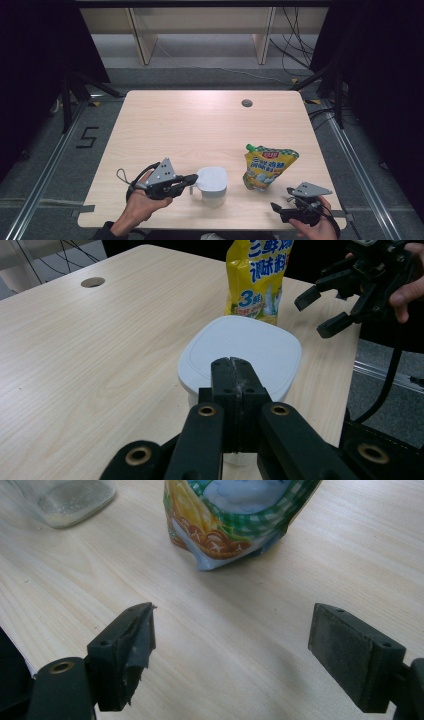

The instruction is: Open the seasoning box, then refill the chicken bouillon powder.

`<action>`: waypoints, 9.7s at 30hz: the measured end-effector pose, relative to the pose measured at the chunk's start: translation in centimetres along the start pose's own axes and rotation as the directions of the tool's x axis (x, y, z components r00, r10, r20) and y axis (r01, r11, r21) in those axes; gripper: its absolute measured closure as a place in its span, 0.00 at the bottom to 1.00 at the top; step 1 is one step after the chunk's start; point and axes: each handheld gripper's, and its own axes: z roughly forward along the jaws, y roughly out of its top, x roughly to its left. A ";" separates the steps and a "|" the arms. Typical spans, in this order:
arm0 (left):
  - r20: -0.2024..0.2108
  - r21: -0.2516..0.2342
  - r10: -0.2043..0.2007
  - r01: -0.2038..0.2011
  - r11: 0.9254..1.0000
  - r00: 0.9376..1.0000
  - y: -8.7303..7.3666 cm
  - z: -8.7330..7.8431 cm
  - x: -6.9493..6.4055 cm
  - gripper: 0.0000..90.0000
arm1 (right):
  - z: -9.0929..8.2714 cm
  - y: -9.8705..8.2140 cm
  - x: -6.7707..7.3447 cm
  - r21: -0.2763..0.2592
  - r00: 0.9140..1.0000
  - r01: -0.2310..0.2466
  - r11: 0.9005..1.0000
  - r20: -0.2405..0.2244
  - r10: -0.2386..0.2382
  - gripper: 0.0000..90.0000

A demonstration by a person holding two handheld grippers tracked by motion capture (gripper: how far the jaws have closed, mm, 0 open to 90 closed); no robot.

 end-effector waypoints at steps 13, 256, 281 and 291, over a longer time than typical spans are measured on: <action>-0.002 0.007 -0.004 0.004 1.000 1.000 -0.2 1.1 0.7 0.99 | 0.0 0.1 0.0 -0.010 1.000 0.022 1.000 -0.002 -0.022 0.22; -0.057 0.092 -0.136 0.141 0.986 0.989 -8.8 -0.7 0.5 0.26 | 6.3 4.0 -3.0 -0.466 0.971 0.041 0.884 -0.190 -0.145 0.21; -0.049 0.101 -0.119 0.123 0.987 0.992 -8.8 -0.7 0.3 0.26 | 6.7 5.0 -2.4 -0.453 0.964 0.059 0.889 -0.205 -0.168 0.42; -0.048 0.101 -0.114 0.118 0.988 0.992 -8.7 -0.8 0.4 0.26 | 6.2 5.3 -1.0 -0.428 0.978 0.069 0.901 -0.151 -0.146 0.46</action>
